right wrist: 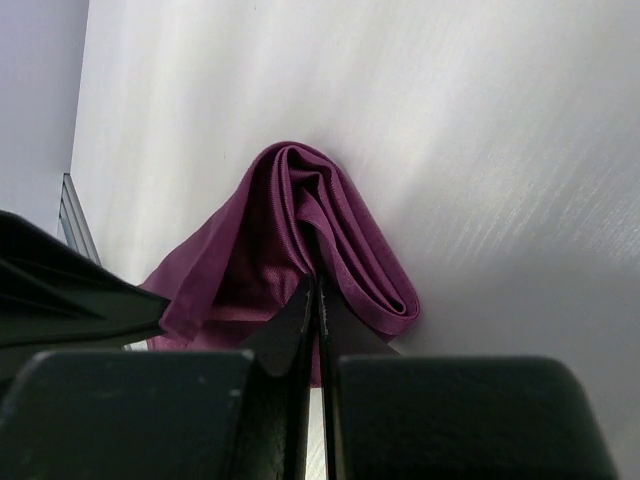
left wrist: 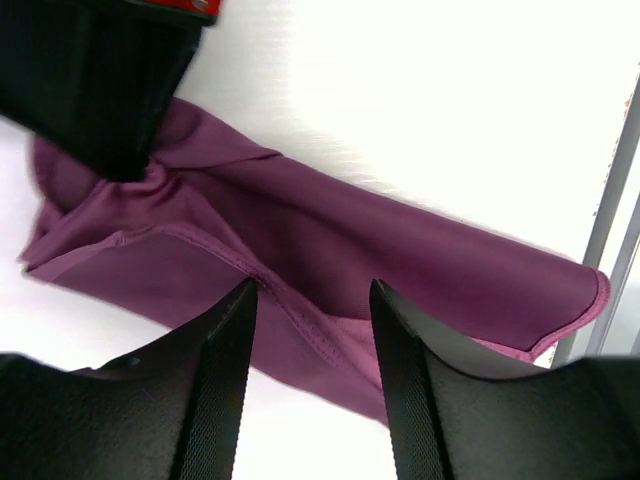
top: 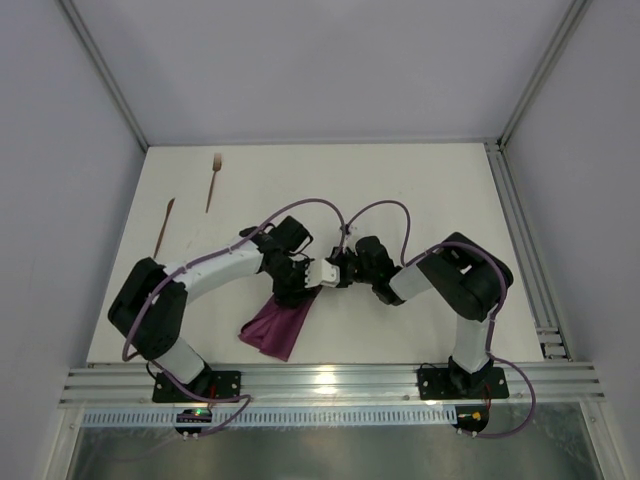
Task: Fold the napkin into a case and place the utensils inside
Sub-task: Stuff the top corner of the smaller-rectangle-folded napkin into the folded napkin.
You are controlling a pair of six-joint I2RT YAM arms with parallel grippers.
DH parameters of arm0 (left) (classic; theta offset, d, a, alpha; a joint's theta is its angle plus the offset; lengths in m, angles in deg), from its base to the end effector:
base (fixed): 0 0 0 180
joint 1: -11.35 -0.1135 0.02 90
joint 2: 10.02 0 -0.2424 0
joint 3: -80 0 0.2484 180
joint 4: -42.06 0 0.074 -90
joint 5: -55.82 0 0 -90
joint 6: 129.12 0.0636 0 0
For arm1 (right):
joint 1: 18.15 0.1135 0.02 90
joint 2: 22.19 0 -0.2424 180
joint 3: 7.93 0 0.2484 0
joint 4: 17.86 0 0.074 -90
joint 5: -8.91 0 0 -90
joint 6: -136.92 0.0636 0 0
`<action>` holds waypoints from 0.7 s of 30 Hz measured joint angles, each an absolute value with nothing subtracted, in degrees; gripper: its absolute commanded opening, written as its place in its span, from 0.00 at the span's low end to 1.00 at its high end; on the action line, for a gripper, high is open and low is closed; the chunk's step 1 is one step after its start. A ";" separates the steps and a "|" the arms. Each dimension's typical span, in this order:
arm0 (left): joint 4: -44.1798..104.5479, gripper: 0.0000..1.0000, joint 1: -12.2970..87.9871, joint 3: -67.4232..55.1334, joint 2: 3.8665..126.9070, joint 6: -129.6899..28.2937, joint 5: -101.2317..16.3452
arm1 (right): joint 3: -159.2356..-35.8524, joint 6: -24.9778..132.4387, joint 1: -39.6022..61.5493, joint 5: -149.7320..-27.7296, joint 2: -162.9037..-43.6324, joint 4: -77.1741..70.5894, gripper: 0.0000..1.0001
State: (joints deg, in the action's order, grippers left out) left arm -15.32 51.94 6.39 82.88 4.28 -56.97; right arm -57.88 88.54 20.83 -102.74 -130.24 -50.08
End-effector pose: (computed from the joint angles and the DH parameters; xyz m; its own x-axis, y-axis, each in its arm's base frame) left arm 0.2097 -0.2121 0.1445 -0.0781 0.9011 -0.4265 0.9928 0.0315 -0.1154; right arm 0.2543 0.2360 0.0750 -0.8134 0.1359 -0.5656 -0.4046 0.5664 0.7180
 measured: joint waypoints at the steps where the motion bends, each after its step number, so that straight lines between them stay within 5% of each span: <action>1: -15.45 0.56 51.94 6.13 81.88 3.86 -56.97 | -57.88 88.61 20.83 -102.72 -130.24 -50.10 0.04; 10: -6.88 0.60 52.10 7.09 78.01 0.72 -46.37 | -57.88 88.91 20.76 -102.89 -130.26 -50.15 0.04; 21: -0.21 0.78 52.58 10.67 82.77 2.03 -40.64 | -57.92 88.94 20.72 -103.20 -130.59 -50.54 0.04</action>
State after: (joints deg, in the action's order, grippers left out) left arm -0.21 52.58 10.67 82.77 2.03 -40.64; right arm -57.92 88.94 20.72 -103.20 -130.59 -50.54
